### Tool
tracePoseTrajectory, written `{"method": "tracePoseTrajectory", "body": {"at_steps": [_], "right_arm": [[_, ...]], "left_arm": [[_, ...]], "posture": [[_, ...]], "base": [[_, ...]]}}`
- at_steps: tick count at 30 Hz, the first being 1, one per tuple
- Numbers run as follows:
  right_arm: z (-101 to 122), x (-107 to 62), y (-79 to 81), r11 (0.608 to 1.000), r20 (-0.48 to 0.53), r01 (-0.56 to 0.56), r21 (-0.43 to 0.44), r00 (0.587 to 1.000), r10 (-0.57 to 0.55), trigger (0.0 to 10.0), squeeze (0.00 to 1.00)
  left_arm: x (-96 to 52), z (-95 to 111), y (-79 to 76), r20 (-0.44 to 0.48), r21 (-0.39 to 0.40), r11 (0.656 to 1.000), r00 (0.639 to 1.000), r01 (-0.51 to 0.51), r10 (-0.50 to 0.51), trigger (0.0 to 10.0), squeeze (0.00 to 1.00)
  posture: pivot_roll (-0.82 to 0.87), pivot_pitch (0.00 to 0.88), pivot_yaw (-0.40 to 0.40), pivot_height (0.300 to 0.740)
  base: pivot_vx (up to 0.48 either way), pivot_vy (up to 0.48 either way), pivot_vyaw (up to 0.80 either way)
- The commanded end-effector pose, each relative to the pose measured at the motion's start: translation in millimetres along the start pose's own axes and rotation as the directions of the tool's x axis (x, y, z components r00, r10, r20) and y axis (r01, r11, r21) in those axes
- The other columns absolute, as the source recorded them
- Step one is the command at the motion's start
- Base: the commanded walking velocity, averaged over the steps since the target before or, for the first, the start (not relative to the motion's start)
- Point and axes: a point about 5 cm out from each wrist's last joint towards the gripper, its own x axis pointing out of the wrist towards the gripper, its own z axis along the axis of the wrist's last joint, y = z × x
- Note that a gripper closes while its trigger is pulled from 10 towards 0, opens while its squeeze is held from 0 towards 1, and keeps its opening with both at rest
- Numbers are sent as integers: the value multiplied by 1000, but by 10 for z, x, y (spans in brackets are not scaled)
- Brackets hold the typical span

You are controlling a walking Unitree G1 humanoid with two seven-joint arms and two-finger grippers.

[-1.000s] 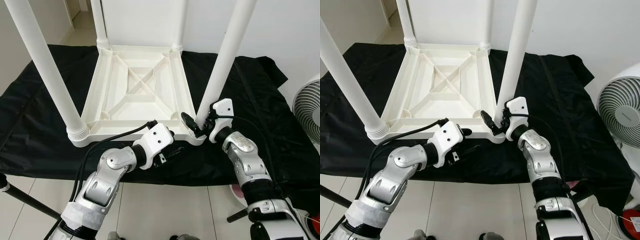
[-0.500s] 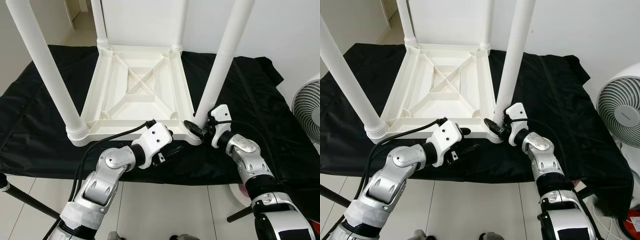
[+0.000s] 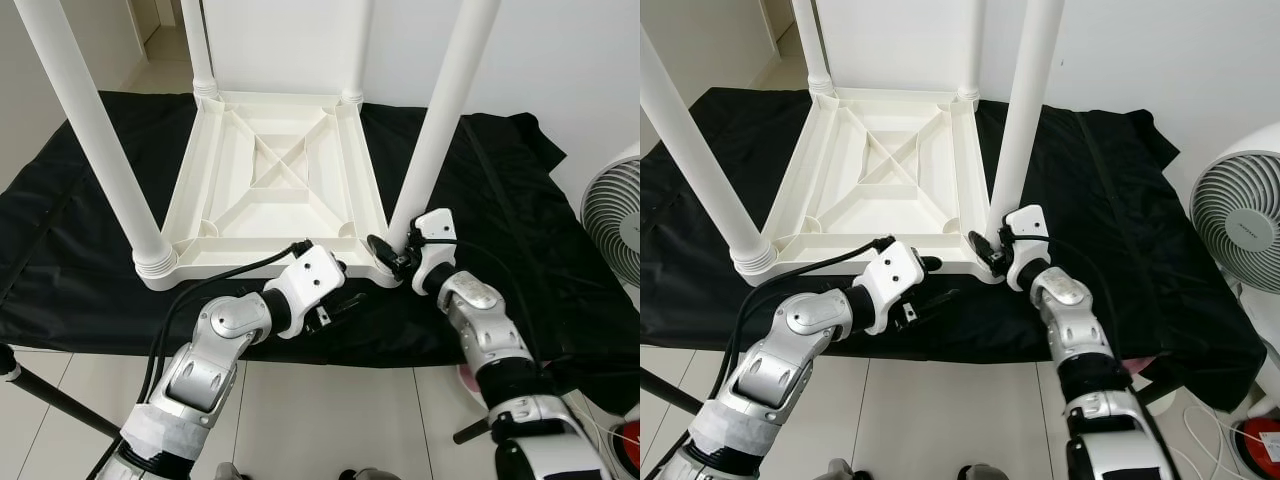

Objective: Building children table

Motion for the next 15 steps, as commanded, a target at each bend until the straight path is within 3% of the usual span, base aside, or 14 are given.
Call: {"method": "tracePoseTrajectory", "body": {"at_steps": [1,3,4,5,6,10,11,12,15], "right_arm": [[100,-19,-107,988,21,151,11,988,-151,3922,0],[95,-41,-54,975,18,223,24,975,-223,3490,0],[94,-55,-8,965,19,260,26,965,-260,1137,0],[96,-65,21,958,21,284,27,958,-285,1137,0],[94,-77,57,945,20,325,35,945,-325,0,0],[114,-105,151,906,26,421,36,906,-422,0,0],[121,-104,200,900,24,433,49,900,-435,2824,0],[139,-96,257,905,26,423,43,905,-424,10000,0],[155,-86,312,919,27,391,56,919,-393,10000,0]], "left_arm": [[-7,3,6,-5,3,998,998,-64,64,10000,0],[-7,2,5,-6,3,998,998,-63,63,10000,0],[-8,3,4,-6,2,998,998,-64,64,10000,0],[-8,3,4,-6,1,998,998,-64,64,10000,0],[-11,2,3,-6,1,998,998,-64,64,10000,0],[-15,2,-6,-7,0,998,998,-63,63,10000,0],[-15,2,-10,-7,-1,998,998,-62,62,10000,0],[-16,1,-13,-8,-1,998,998,-61,61,10000,0],[-18,0,-19,-8,-3,998,998,-59,59,10000,0]], "posture": [[-103,76,-10,740],[-100,76,-12,740],[-100,76,-12,740],[-100,76,-12,740],[-98,76,-12,740],[-97,77,-11,740],[-97,77,-11,740],[-97,77,-11,740],[-97,77,-11,740]], "base": [[0,0,0],[0,0,0],[0,0,0],[0,0,0],[0,0,0],[0,0,0],[0,0,0],[0,0,0],[0,0,0]]}}
